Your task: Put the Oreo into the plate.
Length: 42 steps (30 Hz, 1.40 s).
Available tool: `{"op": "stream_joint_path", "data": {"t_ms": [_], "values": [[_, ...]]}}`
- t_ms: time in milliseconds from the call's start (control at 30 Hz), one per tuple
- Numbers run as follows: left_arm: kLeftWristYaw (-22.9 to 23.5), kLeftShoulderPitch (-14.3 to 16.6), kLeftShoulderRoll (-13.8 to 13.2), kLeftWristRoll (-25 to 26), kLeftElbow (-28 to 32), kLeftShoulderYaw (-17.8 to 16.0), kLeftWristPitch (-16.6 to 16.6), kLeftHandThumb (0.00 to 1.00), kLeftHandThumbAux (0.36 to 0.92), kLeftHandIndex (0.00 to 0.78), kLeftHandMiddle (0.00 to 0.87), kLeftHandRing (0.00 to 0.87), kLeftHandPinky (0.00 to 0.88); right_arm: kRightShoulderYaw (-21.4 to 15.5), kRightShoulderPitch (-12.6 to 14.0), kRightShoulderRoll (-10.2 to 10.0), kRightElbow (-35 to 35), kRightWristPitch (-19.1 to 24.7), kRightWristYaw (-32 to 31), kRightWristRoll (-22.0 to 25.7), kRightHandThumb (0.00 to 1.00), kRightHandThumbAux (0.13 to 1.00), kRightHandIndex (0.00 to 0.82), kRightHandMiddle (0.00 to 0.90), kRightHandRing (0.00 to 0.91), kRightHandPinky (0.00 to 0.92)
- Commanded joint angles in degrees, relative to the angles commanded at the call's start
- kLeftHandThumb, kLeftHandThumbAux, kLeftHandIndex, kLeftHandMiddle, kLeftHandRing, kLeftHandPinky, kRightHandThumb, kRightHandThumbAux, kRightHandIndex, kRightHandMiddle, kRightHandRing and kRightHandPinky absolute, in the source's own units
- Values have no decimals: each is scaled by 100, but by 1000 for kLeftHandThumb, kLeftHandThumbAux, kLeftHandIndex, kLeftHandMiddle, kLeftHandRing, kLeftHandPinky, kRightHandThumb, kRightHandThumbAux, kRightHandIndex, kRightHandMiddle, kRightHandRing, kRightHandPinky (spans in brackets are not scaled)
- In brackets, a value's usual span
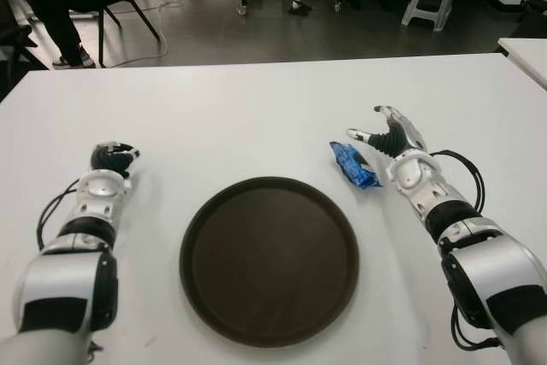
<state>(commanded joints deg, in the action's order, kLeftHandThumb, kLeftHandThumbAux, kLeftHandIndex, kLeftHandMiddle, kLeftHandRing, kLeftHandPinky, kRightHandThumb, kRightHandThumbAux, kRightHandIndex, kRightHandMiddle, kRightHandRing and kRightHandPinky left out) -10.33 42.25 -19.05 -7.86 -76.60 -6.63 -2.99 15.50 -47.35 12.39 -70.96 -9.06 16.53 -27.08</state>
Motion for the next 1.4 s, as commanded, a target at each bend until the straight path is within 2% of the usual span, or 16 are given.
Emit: {"op": "stream_joint_path", "data": {"t_ms": [267, 667, 900, 1200, 1400], "values": [[-43, -2, 4, -38, -1, 27, 10, 681, 720, 403, 202, 221, 207, 88, 34, 39, 212, -2, -126, -13, 92, 362, 0, 0, 0, 0], [20, 11, -14, 4, -6, -11, 47, 684, 717, 408, 222, 223, 169, 147, -90, 108, 236, 270, -222, -90, 74, 388, 0, 0, 0, 0], [-8, 35, 0, 3, -1, -25, 90, 686, 715, 409, 228, 219, 138, 250, 19, 212, 453, 359, -149, -223, 71, 409, 0, 0, 0, 0], [-11, 37, 20, 17, 24, -44, 72, 690, 714, 412, 227, 210, 114, 480, 200, 198, 864, 677, -208, -433, 73, 385, 0, 0, 0, 0], [-7, 38, 17, 8, 20, -53, 65, 690, 714, 412, 238, 216, 113, 578, 344, 235, 1108, 730, -358, -475, 72, 378, 0, 0, 0, 0]]}}
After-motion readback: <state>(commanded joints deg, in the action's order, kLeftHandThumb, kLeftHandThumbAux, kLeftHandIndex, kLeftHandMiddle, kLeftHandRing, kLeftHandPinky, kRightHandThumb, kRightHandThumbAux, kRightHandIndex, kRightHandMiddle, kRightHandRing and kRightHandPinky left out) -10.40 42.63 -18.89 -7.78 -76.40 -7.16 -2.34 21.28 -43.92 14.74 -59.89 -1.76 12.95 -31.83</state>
